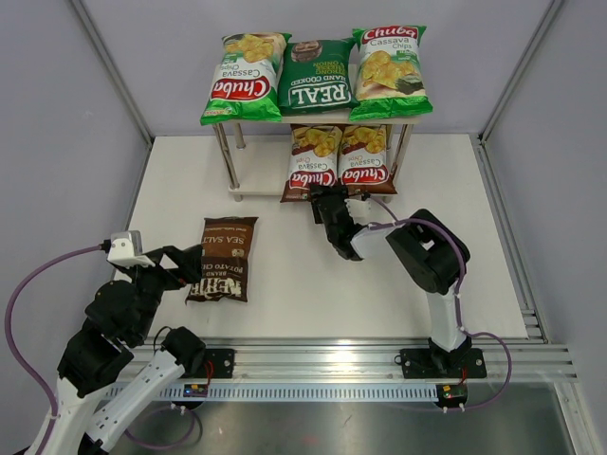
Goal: Place and organize the chips bags onto the shelf
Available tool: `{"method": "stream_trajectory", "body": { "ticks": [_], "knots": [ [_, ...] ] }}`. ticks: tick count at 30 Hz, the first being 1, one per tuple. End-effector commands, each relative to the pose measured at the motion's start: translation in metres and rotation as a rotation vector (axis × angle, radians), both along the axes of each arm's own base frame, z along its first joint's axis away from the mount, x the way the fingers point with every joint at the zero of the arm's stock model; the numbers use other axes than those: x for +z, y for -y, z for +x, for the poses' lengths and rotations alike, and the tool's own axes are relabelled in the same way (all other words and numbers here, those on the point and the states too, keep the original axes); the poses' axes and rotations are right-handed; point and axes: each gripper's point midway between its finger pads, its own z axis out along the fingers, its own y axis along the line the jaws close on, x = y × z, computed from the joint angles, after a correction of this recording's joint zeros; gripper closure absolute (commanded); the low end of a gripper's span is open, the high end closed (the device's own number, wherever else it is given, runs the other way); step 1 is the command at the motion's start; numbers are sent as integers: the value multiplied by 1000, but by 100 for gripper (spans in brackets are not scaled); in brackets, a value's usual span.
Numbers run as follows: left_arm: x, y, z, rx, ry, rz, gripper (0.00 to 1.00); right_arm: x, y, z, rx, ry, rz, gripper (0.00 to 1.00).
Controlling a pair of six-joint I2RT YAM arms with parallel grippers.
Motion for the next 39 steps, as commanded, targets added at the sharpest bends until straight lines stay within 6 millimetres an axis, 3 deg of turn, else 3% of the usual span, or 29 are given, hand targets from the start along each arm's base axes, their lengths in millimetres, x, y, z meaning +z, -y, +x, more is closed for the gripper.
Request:
{"method": "stream_trajectory", "body": {
  "ticks": [1,4,8,21,27,32,37,39],
  "knots": [
    [5,4,5,-8,14,10,1,37,3,0,-1,59,80,39],
    [5,5,5,-10,12,9,1,43,7,-1,-16,82,87,57],
    [5,5,5,-11,12,9,1,49,6,1,-21,94,106,65],
    [3,5,6,-12,7,14,1,43,6,30,-63,68,108,67],
    [4,5,6,-11,7,13,2,40,1,30,-41,56,99,54],
    [3,4,7,-3,4,16,1,43,-2,16,23,35,94,31],
    [1,-1,10,39,-16,30,1,50,-1,-3,89,32,93,23],
    [-2,-3,13,61,-34,35,1,51,-1,-9,112,41,99,12]
  ]
}}
